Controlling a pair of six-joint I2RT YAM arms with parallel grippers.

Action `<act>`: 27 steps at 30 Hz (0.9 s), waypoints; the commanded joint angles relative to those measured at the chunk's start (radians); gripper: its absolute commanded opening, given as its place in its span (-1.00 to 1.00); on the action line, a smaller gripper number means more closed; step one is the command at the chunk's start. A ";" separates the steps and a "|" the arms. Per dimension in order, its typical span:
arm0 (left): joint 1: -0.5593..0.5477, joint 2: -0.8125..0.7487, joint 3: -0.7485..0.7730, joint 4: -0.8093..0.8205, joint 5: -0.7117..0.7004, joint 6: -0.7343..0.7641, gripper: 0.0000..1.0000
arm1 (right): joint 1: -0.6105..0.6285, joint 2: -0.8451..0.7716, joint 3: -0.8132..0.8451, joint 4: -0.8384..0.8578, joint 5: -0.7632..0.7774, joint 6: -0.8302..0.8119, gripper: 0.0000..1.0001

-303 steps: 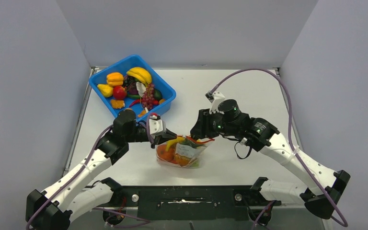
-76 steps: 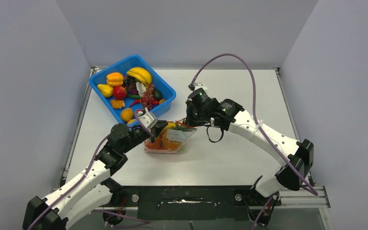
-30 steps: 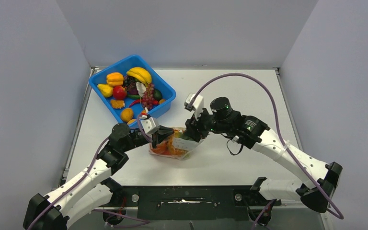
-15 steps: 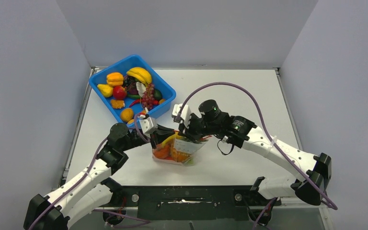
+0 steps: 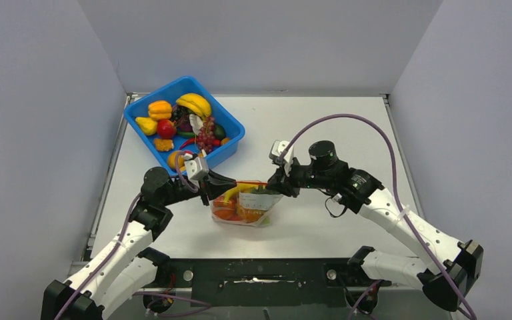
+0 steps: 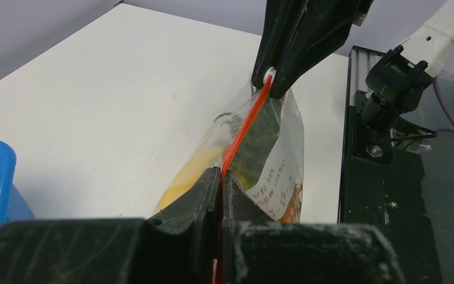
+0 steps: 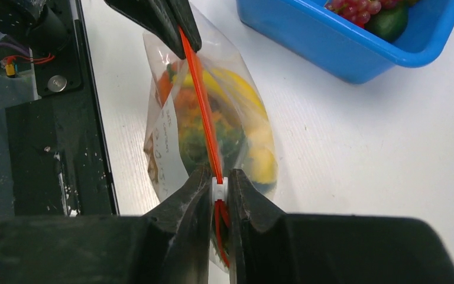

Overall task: Place the food in the zip-top bag and seal the zipper
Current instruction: Zip the zipper food storage bag at the center of the board.

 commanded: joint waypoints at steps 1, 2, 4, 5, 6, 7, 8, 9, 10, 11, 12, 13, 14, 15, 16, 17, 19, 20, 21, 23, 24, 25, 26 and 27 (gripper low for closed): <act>0.062 -0.029 0.052 0.034 0.003 -0.022 -1.00 | -0.080 -0.107 -0.050 -0.096 0.106 0.035 -1.00; 0.062 -0.025 0.057 0.030 0.010 -0.020 -1.00 | -0.086 -0.115 -0.053 -0.102 0.106 0.035 -1.00; 0.063 -0.018 0.063 0.031 0.020 -0.008 -1.00 | -0.092 -0.122 -0.048 -0.108 0.086 0.022 -1.00; 0.063 -0.018 0.066 0.038 0.016 -0.001 -1.00 | -0.092 -0.121 -0.043 -0.108 0.066 0.010 -1.00; 0.062 -0.010 0.086 0.038 0.061 0.030 -1.00 | -0.089 -0.113 -0.025 -0.089 0.018 0.011 -1.00; 0.062 -0.005 0.103 0.032 0.088 0.040 -0.86 | -0.081 -0.107 -0.017 -0.072 -0.003 0.011 -1.00; 0.061 0.004 0.122 0.028 0.119 0.045 -0.59 | -0.068 -0.102 -0.009 -0.056 -0.022 0.009 -1.00; 0.059 0.014 0.141 0.018 0.143 0.050 -0.39 | -0.053 -0.096 -0.003 -0.039 -0.028 0.005 -1.00; 0.052 0.024 0.165 0.006 0.154 0.055 -0.29 | -0.033 -0.088 0.007 -0.026 -0.026 0.000 -1.00; 0.043 0.036 0.181 -0.008 0.165 0.065 -0.22 | -0.014 -0.078 0.019 -0.020 -0.021 -0.007 -1.00; 0.031 0.048 0.187 -0.028 0.183 0.084 -0.16 | 0.007 -0.061 0.034 -0.017 -0.014 -0.016 -1.00; 0.012 0.061 0.219 -0.050 0.191 0.102 -0.11 | 0.028 -0.044 0.052 -0.016 -0.007 -0.023 -1.00; -0.008 0.076 0.235 -0.075 0.187 0.125 -0.08 | 0.046 -0.022 0.069 -0.016 0.001 -0.027 -1.00; -0.032 0.090 0.249 -0.107 0.179 0.149 -0.06 | 0.062 0.005 0.088 -0.018 0.009 -0.031 -1.00; -0.054 0.105 0.262 -0.135 0.165 0.169 -0.05 | 0.075 0.024 0.104 -0.017 0.014 -0.032 -1.00; -0.081 0.123 0.275 -0.168 0.155 0.195 -0.03 | 0.083 0.039 0.118 -0.014 0.016 -0.031 -1.00; -0.127 0.164 0.306 -0.260 0.154 0.262 -0.02 | 0.096 0.063 0.141 -0.002 0.017 -0.027 -1.00; -0.144 0.179 0.320 -0.300 0.149 0.284 -0.02 | 0.101 0.070 0.147 0.002 0.018 -0.027 -1.00; -0.153 0.189 0.328 -0.331 0.145 0.301 -0.02 | 0.104 0.074 0.152 0.004 0.018 -0.028 -1.00; -0.156 0.199 0.327 -0.360 0.142 0.308 -0.02 | 0.109 0.074 0.154 0.001 0.015 -0.036 -1.00; -0.157 0.199 0.325 -0.371 0.136 0.316 -0.02 | 0.109 0.067 0.147 0.006 0.012 -0.036 -1.00; -0.158 0.200 0.324 -0.381 0.126 0.324 -0.02 | 0.109 0.054 0.134 0.018 0.008 -0.037 -1.00; -0.159 0.201 0.326 -0.391 0.121 0.332 -0.02 | 0.110 0.042 0.118 0.034 0.003 -0.037 -1.00; -0.159 0.202 0.327 -0.401 0.115 0.340 -0.03 | 0.111 0.029 0.107 0.051 -0.003 -0.037 -1.00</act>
